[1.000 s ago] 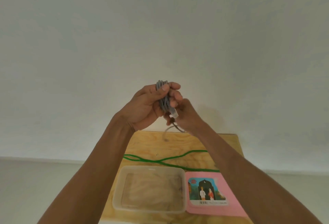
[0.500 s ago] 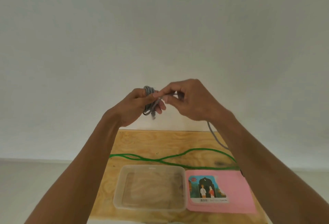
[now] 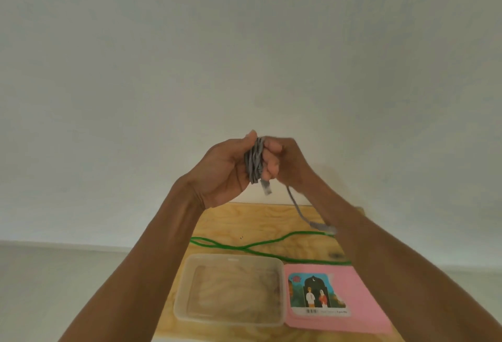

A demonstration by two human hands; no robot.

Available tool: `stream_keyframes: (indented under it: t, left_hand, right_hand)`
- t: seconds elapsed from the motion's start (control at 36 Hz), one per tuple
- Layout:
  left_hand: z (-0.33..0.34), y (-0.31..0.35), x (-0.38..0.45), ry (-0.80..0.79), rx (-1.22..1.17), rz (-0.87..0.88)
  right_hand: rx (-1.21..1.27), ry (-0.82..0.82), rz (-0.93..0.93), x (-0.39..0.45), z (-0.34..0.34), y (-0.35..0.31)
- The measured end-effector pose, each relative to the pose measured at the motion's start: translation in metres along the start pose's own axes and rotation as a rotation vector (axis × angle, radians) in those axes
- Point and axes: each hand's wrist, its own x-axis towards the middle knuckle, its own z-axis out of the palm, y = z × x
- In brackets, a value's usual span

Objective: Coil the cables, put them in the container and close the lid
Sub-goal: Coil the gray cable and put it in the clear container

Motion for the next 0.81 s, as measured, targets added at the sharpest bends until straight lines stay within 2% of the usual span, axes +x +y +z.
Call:
stream_keyframes:
  t: [0.06, 0.14, 0.31, 0.44, 0.56, 0.67, 0.72, 0.81]
  left_hand:
    - [-0.002, 0.001, 0.003, 0.038, -0.027, 0.048]
    - [-0.009, 0.004, 0.006, 0.111, 0.013, 0.109]
    - [-0.017, 0.005, 0.012, 0.247, 0.22, 0.145]
    - [-0.019, 0.0, 0.015, 0.289, 0.376, 0.154]
    - [-0.021, -0.001, 0.014, 0.332, 0.505, 0.204]
    - [-0.032, -0.001, 0.014, 0.423, 0.566, 0.251]
    - [-0.035, -0.002, 0.012, 0.443, 0.605, 0.257]
    - [-0.04, -0.007, 0.011, 0.428, 0.839, 0.229]
  right_hand:
    - [-0.051, 0.005, 0.079, -0.018, 0.013, 0.004]
    - [0.103, 0.032, 0.225, -0.038, 0.035, 0.007]
    - [0.198, 0.081, 0.273, -0.055, 0.039, -0.008]
    - [0.256, 0.043, 0.327, -0.057, 0.032, -0.019]
    - [0.492, -0.005, 0.456, -0.058, 0.029, -0.03]
    - [0.685, 0.054, 0.556, -0.06, 0.027, -0.042]
    - [0.699, 0.061, 0.564, -0.061, 0.029, -0.047]
    - [0.578, 0.009, 0.513, -0.058, 0.025, -0.051]
